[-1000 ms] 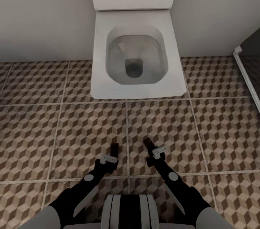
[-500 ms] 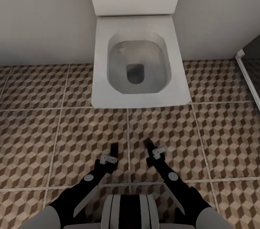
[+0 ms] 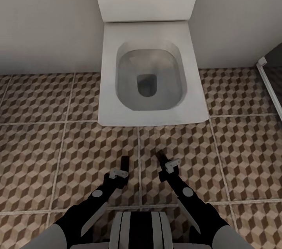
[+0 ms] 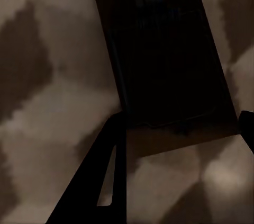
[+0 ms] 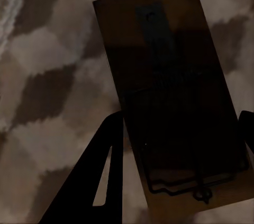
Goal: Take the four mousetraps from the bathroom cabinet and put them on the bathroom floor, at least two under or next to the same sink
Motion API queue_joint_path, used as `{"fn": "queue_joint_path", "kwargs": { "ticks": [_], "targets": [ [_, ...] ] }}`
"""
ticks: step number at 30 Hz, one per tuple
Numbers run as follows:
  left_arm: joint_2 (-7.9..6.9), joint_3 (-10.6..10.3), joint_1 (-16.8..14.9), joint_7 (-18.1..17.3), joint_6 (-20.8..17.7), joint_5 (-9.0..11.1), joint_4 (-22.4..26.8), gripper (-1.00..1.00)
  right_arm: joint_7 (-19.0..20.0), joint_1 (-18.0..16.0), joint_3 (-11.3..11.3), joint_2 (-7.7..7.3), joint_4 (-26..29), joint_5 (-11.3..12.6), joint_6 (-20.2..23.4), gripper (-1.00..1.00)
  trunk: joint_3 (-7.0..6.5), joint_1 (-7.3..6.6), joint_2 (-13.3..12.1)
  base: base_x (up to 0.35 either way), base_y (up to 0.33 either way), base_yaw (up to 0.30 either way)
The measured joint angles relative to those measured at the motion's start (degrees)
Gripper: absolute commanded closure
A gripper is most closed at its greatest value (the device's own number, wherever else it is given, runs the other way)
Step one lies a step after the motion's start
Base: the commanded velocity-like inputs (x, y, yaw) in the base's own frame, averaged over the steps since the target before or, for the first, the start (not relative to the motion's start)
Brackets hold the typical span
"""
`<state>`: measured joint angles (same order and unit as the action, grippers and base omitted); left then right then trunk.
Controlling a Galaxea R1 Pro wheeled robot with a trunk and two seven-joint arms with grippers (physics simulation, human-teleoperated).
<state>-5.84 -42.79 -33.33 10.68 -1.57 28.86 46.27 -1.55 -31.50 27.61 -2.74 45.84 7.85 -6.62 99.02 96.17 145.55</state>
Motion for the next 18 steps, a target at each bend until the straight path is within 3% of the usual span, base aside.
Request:
{"fn": "queue_joint_path", "kwargs": {
  "ticks": [18],
  "targets": [
    [0.12, -0.01, -0.01, 0.00, 0.00, -0.01, -0.08, 1.00, -0.94, 0.00, -0.04, 1.50, -3.48, -0.19, 0.08, 1.00, 0.00, 0.00, 0.00, 0.002, 0.000, 0.000]
  ]
}}
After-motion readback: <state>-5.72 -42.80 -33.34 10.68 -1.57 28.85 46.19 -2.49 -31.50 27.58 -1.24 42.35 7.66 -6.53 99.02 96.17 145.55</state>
